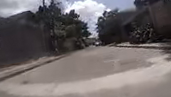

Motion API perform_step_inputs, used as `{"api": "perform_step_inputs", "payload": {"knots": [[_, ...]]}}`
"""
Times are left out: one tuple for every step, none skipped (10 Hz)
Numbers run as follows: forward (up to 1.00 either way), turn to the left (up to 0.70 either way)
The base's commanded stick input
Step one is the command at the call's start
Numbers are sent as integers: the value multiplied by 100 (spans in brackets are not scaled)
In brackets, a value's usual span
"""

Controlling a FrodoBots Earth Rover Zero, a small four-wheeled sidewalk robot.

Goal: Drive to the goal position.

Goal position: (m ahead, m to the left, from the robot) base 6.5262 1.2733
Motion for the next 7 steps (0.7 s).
{"api": "perform_step_inputs", "payload": {"knots": [[100, 0], [100, 30], [100, 3], [100, 2], [100, 1], [100, 0], [100, 0]]}}
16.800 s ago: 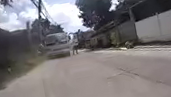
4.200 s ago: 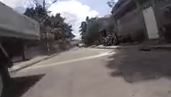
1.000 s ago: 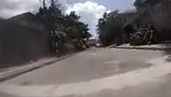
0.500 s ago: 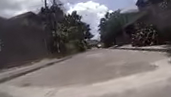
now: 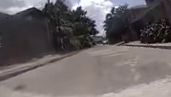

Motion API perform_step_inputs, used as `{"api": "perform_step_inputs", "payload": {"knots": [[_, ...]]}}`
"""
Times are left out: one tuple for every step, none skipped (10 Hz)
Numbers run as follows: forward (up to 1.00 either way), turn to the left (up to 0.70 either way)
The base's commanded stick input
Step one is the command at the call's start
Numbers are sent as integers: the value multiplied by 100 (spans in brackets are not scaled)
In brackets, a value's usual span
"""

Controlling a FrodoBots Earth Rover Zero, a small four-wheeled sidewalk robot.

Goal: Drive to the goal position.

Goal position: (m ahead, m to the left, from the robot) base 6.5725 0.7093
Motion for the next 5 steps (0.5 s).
{"api": "perform_step_inputs", "payload": {"knots": [[100, 0], [100, 0], [100, 0], [100, 0], [100, 0]]}}
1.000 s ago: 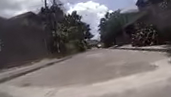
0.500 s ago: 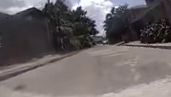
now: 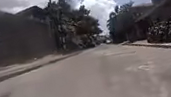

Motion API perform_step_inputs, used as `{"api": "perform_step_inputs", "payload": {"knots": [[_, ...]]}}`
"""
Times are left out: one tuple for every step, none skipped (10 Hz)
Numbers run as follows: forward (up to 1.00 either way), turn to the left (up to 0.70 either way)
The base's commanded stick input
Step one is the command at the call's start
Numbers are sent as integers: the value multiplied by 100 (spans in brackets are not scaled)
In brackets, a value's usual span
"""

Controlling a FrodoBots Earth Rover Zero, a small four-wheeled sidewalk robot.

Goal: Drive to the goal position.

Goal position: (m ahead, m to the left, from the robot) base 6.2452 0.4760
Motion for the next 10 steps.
{"api": "perform_step_inputs", "payload": {"knots": [[100, 0], [100, 0], [100, 0], [100, 0], [100, 0], [100, 0], [100, 0], [100, 0], [100, 0], [100, 0]]}}
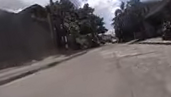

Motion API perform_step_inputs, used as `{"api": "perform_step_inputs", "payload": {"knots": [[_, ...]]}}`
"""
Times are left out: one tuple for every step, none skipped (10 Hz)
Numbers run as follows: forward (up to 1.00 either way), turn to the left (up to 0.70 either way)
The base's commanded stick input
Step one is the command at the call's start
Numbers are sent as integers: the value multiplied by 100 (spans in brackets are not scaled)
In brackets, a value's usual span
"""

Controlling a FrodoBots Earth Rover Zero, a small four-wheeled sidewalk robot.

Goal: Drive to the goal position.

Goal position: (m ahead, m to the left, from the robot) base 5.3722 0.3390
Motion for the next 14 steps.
{"api": "perform_step_inputs", "payload": {"knots": [[100, 0], [100, 0], [100, 0], [100, 0], [100, 0], [100, 0], [100, 0], [100, 0], [100, 0], [100, 0], [100, 0], [100, 0], [100, 0], [100, 0]]}}
